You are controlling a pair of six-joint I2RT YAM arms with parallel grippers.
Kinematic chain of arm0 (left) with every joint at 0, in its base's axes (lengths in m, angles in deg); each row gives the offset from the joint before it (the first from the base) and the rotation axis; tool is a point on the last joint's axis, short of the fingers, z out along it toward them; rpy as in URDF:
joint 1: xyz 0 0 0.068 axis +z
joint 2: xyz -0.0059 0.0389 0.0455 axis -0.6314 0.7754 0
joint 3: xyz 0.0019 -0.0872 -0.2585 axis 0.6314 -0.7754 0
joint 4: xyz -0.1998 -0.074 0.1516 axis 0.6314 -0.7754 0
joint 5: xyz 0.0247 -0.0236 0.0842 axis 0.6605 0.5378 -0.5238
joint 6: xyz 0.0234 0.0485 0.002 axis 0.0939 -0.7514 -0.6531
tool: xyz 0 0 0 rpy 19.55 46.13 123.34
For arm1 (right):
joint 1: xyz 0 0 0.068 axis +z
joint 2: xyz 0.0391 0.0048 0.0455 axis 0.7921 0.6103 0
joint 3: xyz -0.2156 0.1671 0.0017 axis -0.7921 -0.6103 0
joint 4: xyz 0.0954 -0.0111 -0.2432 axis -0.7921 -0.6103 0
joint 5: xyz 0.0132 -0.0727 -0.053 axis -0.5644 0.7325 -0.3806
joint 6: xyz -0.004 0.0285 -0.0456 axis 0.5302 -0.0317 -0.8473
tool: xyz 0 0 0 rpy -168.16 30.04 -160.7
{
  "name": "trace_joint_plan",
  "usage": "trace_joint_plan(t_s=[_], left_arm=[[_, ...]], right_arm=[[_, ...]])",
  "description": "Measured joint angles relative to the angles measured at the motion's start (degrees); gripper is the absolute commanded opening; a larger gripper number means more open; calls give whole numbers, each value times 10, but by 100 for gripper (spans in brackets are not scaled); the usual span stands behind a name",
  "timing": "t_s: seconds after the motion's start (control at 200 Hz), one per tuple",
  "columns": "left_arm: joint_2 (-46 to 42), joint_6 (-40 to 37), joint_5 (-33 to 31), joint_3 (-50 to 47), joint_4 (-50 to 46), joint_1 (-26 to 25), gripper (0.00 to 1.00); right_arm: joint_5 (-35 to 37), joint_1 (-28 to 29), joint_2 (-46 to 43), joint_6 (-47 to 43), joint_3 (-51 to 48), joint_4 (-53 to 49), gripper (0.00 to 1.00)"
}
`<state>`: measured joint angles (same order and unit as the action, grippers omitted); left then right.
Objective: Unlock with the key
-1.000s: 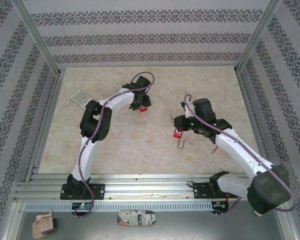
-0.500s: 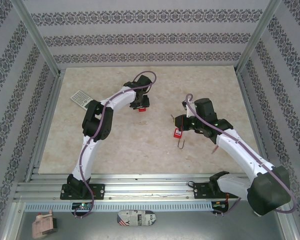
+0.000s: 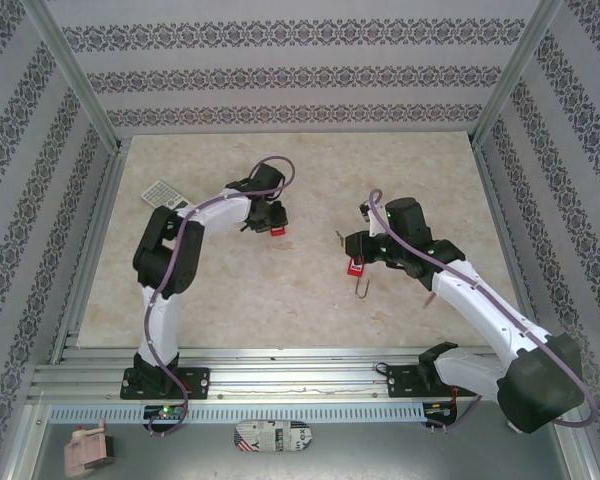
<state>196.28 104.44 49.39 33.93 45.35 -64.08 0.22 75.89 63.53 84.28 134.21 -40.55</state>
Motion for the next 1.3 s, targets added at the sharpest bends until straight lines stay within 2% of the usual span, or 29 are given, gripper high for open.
trace_joint_plan(t_s=[0.375,0.57,0.749,1.014,1.299], left_arm=[[-200,143,127,-212,318,24,0],[-268,240,151,-293,450,32,0],[-299,329,163,-346,551,33,0],[-348,393,169,-377,581,33,0],[-405,403,162,-381,543,33,0]], right_arm=[[29,61,-42,21,0,36,0],[54,111,-39,22,6,69,0],[69,146,16,20,43,94,0],[82,158,76,16,85,107,0],[88,172,102,16,104,111,0]])
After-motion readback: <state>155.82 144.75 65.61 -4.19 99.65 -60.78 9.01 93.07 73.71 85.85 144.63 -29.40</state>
